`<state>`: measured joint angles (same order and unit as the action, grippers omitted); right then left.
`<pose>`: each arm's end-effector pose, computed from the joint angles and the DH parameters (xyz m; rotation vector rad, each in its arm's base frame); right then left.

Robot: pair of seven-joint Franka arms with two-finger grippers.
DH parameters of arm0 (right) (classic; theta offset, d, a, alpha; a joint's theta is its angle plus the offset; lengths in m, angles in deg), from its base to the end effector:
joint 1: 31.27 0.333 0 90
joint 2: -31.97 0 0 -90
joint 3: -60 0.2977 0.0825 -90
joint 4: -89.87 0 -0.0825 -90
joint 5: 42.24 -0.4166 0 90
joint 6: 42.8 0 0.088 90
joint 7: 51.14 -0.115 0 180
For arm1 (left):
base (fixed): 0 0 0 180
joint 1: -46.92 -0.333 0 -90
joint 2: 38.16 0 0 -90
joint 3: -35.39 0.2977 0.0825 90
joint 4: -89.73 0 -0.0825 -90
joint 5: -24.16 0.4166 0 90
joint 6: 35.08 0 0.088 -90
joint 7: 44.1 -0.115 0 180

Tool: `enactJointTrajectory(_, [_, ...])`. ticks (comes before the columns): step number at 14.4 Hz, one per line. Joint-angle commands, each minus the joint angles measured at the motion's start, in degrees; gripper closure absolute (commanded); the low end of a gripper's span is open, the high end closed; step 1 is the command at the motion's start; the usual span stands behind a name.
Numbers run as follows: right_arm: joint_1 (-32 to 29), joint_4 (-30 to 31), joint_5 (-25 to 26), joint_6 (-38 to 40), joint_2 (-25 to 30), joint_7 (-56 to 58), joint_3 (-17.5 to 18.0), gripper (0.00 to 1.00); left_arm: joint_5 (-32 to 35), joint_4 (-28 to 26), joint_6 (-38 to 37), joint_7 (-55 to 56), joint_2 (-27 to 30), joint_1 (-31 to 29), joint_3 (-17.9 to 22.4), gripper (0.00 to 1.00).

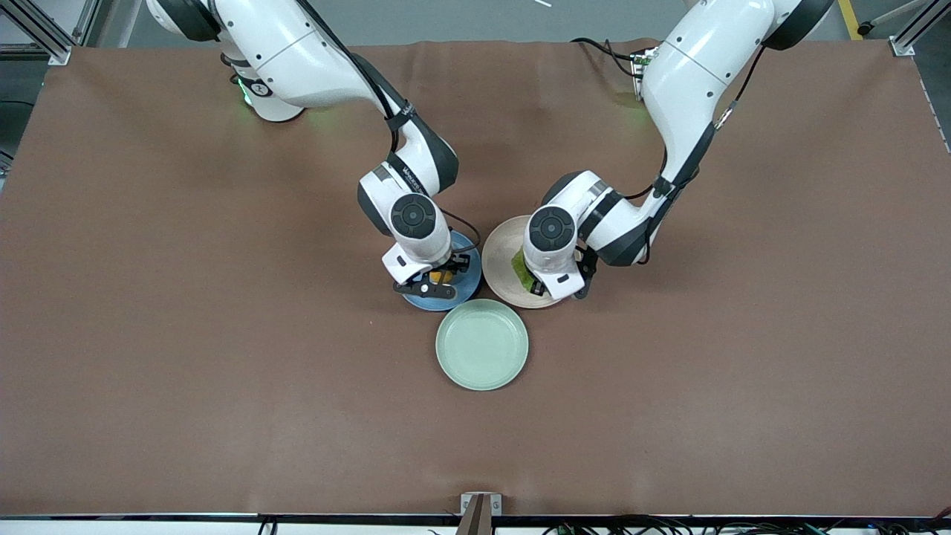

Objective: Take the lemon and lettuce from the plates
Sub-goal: 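Carry the lemon off the blue plate while the left gripper carries lettuce away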

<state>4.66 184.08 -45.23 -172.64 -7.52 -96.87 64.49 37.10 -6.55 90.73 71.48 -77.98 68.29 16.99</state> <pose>0.5279 0.4468 0.1628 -3.1087 0.2237 0.1703 0.5316 -0.4151 0.1567 -2.4594 -1.7433 0.0955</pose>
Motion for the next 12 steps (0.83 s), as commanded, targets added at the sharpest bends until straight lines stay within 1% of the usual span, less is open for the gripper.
enactJointTrajectory(1, [-0.1, 0.0, 1.1, 0.1, 0.6, -0.9, -0.1, 0.77, 1.3, 0.0, -0.8, -1.6, 3.4, -0.6, 0.0, 1.00])
enactJointTrajectory(2, [-0.2, 0.0, 1.2, 0.7, 1.5, -0.5, -0.1, 0.77, 1.2, 0.0, -1.8, -2.3, 4.5, -1.1, -0.1, 1.00])
enactJointTrajectory(3, [-0.6, 0.0, 1.2, 4.6, 4.7, -0.3, -0.2, 0.78, 1.2, 0.2, -3.5, -3.2, 5.7, -1.4, -0.1, 1.00])
enactJointTrajectory(4, [-1.5, 0.0, 1.2, 9.9, 8.2, 0.4, -0.2, 0.78, 1.1, 0.2, -5.2, -4.7, 7.3, -1.8, 0.1, 1.00])
enactJointTrajectory(6, [-5.3, 0.4, 1.2, 20.4, 16.2, 4.0, -0.2, 0.78, 0.4, 0.2, -8.1, -8.8, 10.2, -5.7, -0.1, 1.00])
enactJointTrajectory(8, [-11.5, 0.8, 1.3, 29.6, 22.2, 13.3, -0.2, 0.78, 0.3, 0.0, -11.2, -12.2, 12.3, -9.1, -0.2, 1.00])
enactJointTrajectory(9, [-15.8, 1.2, 1.4, 32.4, 24.2, 18.9, -0.2, 0.78, 0.3, -0.3, -12.2, -14.3, 12.7, -11.2, -0.2, 1.00])
enactJointTrajectory(11, [-25.0, 4.5, 2.4, 32.9, 26.9, 31.4, -0.2, 0.78, 0.9, -1.6, -12.9, -18.8, 12.7, -15.4, -0.1, 0.99])
enactJointTrajectory(12, [-29.2, 4.9, 3.2, 32.4, 26.6, 36.5, -0.2, 0.78, 1.5, -3.5, -12.8, -22.1, 12.6, -17.7, 0.0, 0.99])
